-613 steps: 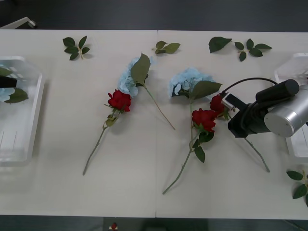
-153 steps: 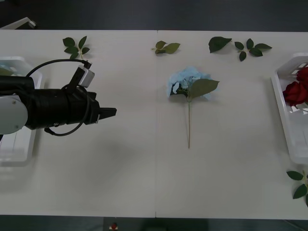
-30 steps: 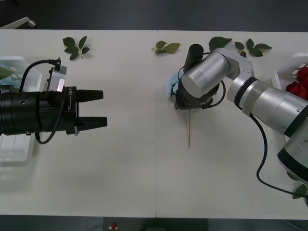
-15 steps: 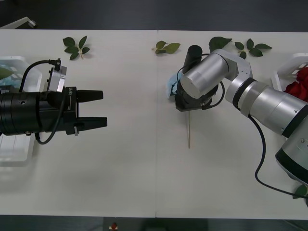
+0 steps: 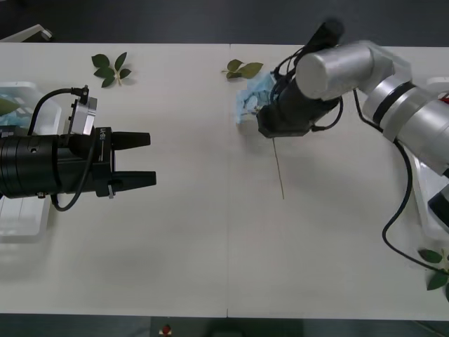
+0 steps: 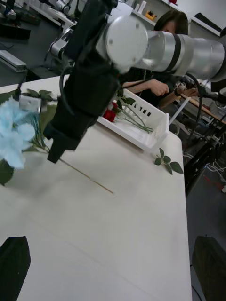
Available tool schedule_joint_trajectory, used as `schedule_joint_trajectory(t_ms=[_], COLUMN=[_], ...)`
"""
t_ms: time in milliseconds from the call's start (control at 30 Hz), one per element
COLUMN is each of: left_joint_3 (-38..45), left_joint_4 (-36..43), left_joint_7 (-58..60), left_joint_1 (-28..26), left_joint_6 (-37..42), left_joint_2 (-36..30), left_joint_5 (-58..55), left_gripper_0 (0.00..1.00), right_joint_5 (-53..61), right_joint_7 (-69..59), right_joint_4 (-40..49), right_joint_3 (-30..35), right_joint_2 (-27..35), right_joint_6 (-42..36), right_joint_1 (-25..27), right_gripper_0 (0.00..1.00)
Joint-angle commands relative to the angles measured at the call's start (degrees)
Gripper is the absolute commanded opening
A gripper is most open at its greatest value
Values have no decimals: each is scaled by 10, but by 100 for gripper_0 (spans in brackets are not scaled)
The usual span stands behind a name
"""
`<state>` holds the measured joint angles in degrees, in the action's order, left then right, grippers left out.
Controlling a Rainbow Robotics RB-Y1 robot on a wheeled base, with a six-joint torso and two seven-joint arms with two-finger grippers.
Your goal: Put the red flowers into the right box and the blue flowers into the left box
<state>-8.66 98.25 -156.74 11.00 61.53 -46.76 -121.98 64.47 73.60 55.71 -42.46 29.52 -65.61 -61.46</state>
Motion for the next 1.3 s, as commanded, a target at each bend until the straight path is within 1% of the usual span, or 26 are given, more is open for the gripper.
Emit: schedule_joint_trajectory(t_ms=[33, 67, 100, 133, 233, 433, 467, 633, 833, 933, 1033, 1133, 1300], left_joint_3=[-2, -2, -2, -2, -2, -2, -2, -2, -1, -1, -1, -1, -1], left_joint_4=[4, 3, 4, 4, 3, 4, 4, 3, -10, -30, -38, -38, -38], left_joint_7=[17, 17, 17, 17, 17, 17, 17, 17, 17, 17, 17, 17, 17], left_joint_1=[-11, -11, -11, -11, -11, -11, -11, -12, -12, -12, -11, -8, -3], left_joint_6=[3, 3, 3, 3, 3, 3, 3, 3, 3, 3, -7, -26, -48], left_joint_2=[8, 8, 10, 10, 12, 21, 28, 70, 132, 164, 193, 209, 242], left_joint_5=[-3, -3, -3, -3, -2, -2, -2, 14, 49, 53, 82, 105, 141], left_gripper_0=[100, 100, 100, 100, 100, 100, 100, 100, 100, 100, 100, 100, 100], right_joint_5=[94, 110, 169, 196, 308, 417, 444, 499, 515, 518, 518, 519, 524], right_joint_7=[125, 139, 176, 191, 304, 479, 518, 614, 667, 667, 662, 657, 654], right_joint_4=[41, 44, 46, 46, 46, 47, 48, 70, 129, 172, 215, 241, 245], right_joint_3=[67, 73, 86, 89, 92, 107, 108, 127, 156, 155, 153, 153, 154], right_joint_2=[56, 61, 70, 73, 87, 90, 88, 77, 55, 49, 49, 49, 37], right_joint_6=[4, 4, 7, 11, 36, 38, 38, 38, 43, 65, 97, 110, 115], right_joint_1=[-30, -30, -30, -29, -28, -15, -9, 20, 62, 84, 101, 107, 109], right_gripper_0=[0, 0, 0, 0, 0, 0, 0, 0, 0, 0, 0, 0, 0])
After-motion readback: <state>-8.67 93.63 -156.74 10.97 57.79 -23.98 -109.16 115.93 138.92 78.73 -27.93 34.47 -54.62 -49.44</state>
